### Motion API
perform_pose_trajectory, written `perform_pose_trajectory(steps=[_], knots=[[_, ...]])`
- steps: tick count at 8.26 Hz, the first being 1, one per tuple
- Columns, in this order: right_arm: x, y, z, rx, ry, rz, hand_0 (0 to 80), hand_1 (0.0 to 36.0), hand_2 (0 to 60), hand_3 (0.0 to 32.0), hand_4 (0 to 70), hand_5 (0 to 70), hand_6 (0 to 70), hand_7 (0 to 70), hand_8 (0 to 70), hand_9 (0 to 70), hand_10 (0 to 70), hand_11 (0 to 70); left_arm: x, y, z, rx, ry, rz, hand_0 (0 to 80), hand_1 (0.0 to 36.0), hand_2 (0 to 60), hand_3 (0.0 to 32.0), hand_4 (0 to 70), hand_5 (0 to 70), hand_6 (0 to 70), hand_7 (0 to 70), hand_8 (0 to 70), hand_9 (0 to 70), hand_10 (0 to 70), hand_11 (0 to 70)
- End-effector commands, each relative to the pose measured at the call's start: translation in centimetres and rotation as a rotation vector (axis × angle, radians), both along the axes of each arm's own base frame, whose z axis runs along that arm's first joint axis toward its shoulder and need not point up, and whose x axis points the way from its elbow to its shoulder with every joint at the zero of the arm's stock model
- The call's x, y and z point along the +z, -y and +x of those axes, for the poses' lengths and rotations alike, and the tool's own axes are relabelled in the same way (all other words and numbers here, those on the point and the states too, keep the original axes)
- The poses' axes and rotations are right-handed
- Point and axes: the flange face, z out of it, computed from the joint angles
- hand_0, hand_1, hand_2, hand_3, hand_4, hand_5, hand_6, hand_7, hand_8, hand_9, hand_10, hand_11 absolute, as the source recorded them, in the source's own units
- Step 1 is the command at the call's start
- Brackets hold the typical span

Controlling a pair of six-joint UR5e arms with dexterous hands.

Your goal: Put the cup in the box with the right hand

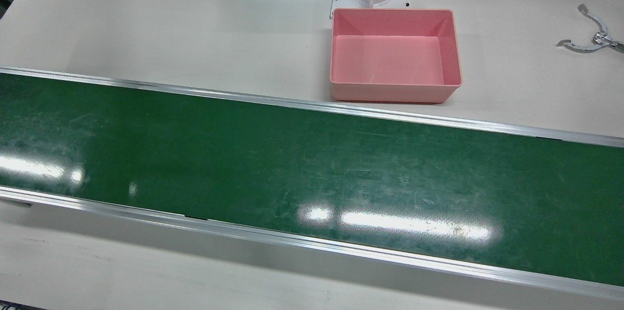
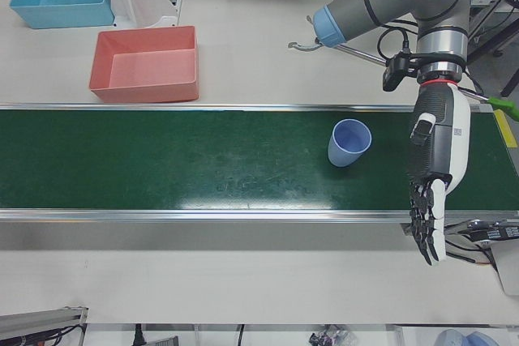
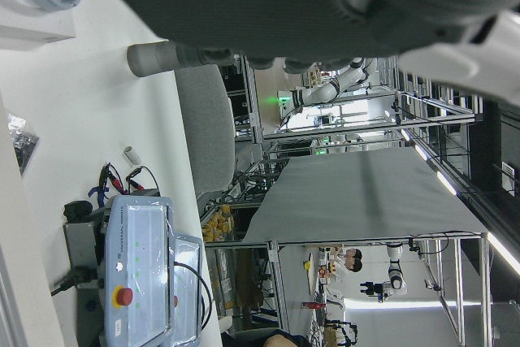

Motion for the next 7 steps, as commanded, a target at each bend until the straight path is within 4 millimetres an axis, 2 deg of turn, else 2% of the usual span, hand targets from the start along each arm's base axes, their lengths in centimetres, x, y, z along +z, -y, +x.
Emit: perform_pose_trajectory(steps=[1,7], knots=[[0.11,0.03,-0.01,0.0,-0.001,-0.002,56.3,10.7,0.0,0.0,50.2,6.5,20.6,70.0,18.0,38.9,13.3,20.5,0.0,0.0,0.0,0.0,0.0,0.0,0.0,0.0,0.0,0.0,0.0,0.0,0.0,0.0,0.0,0.0,0.0,0.0],[0.12,-0.03,0.0,0.0,0.0,-0.003,56.3,10.7,0.0,0.0,47.9,6.5,19.9,70.0,17.0,36.8,12.4,19.3,0.0,0.0,0.0,0.0,0.0,0.0,0.0,0.0,0.0,0.0,0.0,0.0,0.0,0.0,0.0,0.0,0.0,0.0]])
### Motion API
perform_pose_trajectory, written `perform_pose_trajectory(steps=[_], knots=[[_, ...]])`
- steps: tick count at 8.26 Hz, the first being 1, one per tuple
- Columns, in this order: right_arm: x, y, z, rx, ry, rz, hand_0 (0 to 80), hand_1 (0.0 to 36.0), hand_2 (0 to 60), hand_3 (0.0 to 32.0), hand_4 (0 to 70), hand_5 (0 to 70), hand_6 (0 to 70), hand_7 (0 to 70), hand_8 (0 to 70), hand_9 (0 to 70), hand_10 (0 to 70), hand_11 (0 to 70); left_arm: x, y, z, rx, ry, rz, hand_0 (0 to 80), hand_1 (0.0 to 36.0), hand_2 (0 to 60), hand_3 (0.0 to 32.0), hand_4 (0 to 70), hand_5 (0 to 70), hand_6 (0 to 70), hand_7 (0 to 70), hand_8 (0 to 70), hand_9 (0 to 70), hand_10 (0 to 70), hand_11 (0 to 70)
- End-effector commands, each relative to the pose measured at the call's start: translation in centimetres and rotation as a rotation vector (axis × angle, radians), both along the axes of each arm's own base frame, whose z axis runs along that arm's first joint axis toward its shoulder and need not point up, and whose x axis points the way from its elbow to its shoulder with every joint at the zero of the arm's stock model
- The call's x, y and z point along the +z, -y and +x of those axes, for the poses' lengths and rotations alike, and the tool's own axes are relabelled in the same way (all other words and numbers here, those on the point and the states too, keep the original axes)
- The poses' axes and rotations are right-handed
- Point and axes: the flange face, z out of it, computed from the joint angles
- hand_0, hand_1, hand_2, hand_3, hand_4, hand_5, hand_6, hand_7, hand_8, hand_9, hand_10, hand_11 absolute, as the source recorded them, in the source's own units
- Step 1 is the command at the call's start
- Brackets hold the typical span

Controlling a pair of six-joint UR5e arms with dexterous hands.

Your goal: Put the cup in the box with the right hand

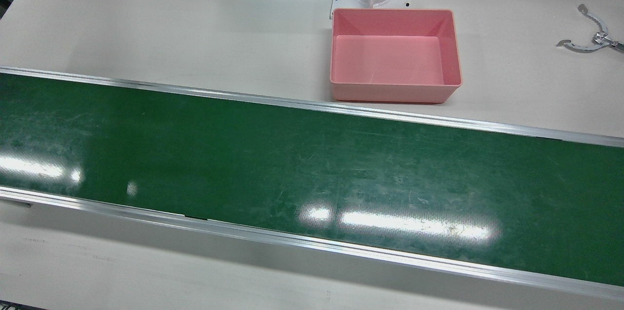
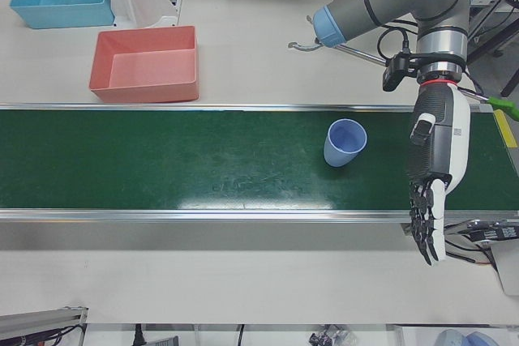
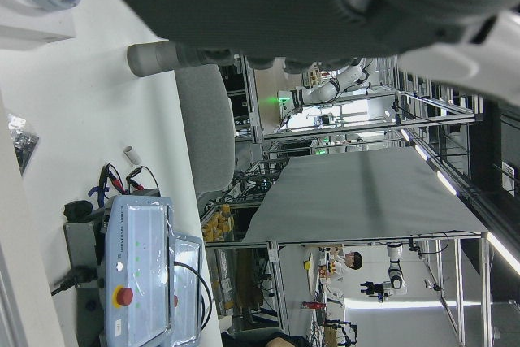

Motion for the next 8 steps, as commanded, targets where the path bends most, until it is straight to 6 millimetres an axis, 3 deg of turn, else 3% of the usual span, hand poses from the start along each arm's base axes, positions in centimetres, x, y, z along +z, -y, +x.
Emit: perform_pose_trajectory(steps=[1,8], knots=[[-0.04,-0.14,-0.02,-0.001,0.0,0.001,56.3,10.6,0.0,0.0,47.9,6.5,20.1,70.0,17.1,37.2,12.6,19.6,0.0,0.0,-0.02,0.0,0.0,0.0,0.0,0.0,0.0,0.0,0.0,0.0,0.0,0.0,0.0,0.0,0.0,0.0],[-0.09,-0.11,-0.02,-0.001,-0.001,0.0,56.5,10.7,0.0,0.0,47.9,6.5,19.9,70.0,16.9,36.9,12.4,19.2,0.0,0.0,-0.02,0.0,0.0,0.0,0.0,0.0,0.0,0.0,0.0,0.0,0.0,0.0,0.0,0.0,0.0,0.0]])
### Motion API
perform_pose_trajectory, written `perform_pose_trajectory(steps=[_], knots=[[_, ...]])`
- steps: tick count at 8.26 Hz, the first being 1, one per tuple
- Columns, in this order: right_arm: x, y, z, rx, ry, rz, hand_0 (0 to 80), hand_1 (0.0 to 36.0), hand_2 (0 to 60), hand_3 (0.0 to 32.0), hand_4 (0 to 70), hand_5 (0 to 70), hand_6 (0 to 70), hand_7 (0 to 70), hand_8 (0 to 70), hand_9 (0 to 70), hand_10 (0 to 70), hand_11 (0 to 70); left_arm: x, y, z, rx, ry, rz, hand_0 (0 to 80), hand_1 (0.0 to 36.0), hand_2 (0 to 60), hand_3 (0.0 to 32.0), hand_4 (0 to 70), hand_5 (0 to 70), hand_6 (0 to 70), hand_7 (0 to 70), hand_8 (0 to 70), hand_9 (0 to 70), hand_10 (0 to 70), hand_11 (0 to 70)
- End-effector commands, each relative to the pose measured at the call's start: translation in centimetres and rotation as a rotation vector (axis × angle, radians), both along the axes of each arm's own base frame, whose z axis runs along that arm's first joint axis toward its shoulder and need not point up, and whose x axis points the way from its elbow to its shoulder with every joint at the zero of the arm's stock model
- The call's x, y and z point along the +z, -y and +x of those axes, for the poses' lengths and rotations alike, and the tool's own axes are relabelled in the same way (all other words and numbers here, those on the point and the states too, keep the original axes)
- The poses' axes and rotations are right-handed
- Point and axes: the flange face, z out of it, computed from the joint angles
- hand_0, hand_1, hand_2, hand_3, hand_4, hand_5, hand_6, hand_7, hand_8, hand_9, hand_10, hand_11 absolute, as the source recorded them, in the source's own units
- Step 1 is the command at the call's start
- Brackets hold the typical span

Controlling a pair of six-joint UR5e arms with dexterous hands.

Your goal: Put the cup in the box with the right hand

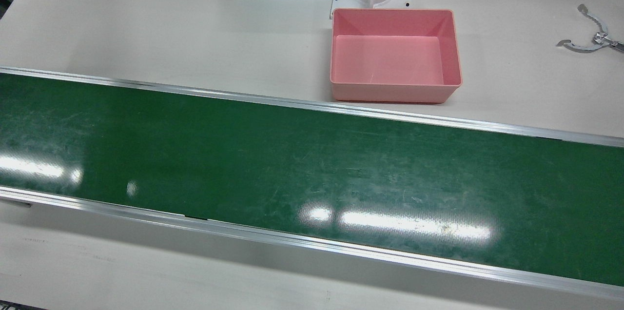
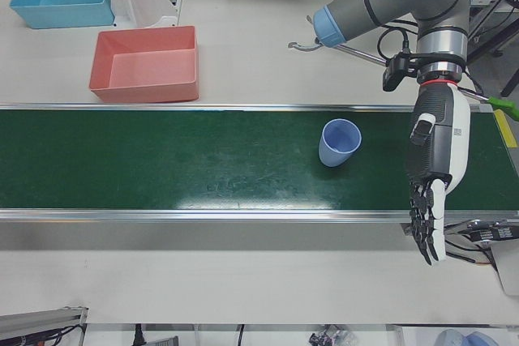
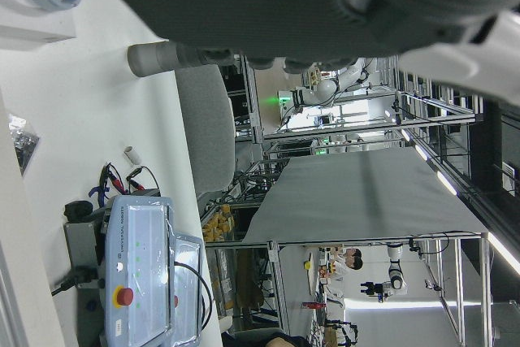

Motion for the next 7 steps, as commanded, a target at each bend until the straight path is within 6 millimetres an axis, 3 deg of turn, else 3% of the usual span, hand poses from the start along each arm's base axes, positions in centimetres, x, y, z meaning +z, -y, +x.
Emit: perform_pose_trajectory(steps=[1,7], knots=[[-0.04,0.06,-0.01,0.0,-0.001,0.001,56.4,10.7,0.0,0.0,48.0,6.5,19.9,70.0,17.0,37.0,12.4,19.2,-0.03,0.02,-0.02,0.0,0.0,0.001,0.0,0.0,0.0,0.0,0.0,0.0,0.0,0.0,0.0,0.0,0.0,0.0],[-0.03,-0.01,0.0,0.0,-0.001,0.001,56.3,10.7,0.0,0.0,48.7,6.5,20.1,70.0,17.1,37.2,12.5,19.3,-0.03,0.02,-0.02,0.0,0.0,0.001,0.0,0.0,0.0,0.0,0.0,0.0,0.0,0.0,0.0,0.0,0.0,0.0]])
